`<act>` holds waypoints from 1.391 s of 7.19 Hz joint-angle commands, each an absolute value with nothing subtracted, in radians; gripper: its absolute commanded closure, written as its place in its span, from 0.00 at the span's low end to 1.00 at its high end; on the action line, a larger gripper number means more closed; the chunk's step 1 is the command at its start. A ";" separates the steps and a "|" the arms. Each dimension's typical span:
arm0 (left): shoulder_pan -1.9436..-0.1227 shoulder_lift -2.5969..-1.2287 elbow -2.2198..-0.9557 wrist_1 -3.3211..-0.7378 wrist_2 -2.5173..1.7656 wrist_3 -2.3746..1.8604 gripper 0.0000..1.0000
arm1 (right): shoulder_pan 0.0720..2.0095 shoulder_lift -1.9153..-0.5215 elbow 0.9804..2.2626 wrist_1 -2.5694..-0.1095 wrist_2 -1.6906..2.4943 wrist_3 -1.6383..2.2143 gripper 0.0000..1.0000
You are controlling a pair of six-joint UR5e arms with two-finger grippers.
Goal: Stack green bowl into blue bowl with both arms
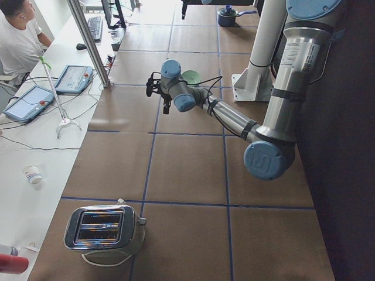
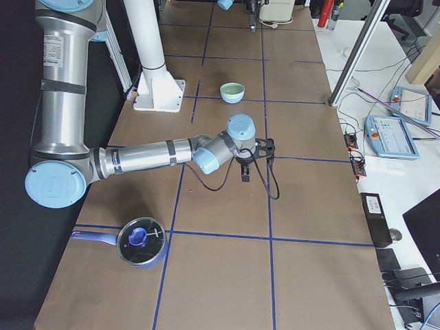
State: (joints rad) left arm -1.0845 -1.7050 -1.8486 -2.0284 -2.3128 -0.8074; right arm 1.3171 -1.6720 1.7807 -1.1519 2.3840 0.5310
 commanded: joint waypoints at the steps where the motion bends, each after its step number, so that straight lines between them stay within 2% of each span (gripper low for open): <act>1: -1.317 -1.623 -1.813 -1.917 -2.393 -0.358 0.04 | 1.484 -1.640 1.729 -1.472 2.347 -0.014 0.00; 3: -1.486 -1.624 -1.806 -1.603 -2.375 0.095 0.04 | 1.569 -1.634 1.729 -1.610 2.361 -0.187 0.00; 6: -1.543 -1.615 -1.622 -1.555 -2.341 0.310 0.04 | 1.569 -1.615 1.694 -1.634 2.359 -0.184 0.00; 7: -1.558 -1.614 -1.602 -1.537 -2.342 0.324 0.01 | 1.569 -1.611 1.695 -1.634 2.361 -0.184 0.00; 10: -1.565 -1.540 -1.611 -1.483 -2.356 0.319 0.00 | 1.569 -1.631 1.697 -1.634 2.365 -0.169 0.00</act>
State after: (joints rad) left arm -1.5617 -1.5772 -1.6075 -1.4941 -2.3510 0.3200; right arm 1.5692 -1.6219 1.6979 -1.6329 2.3638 -0.1742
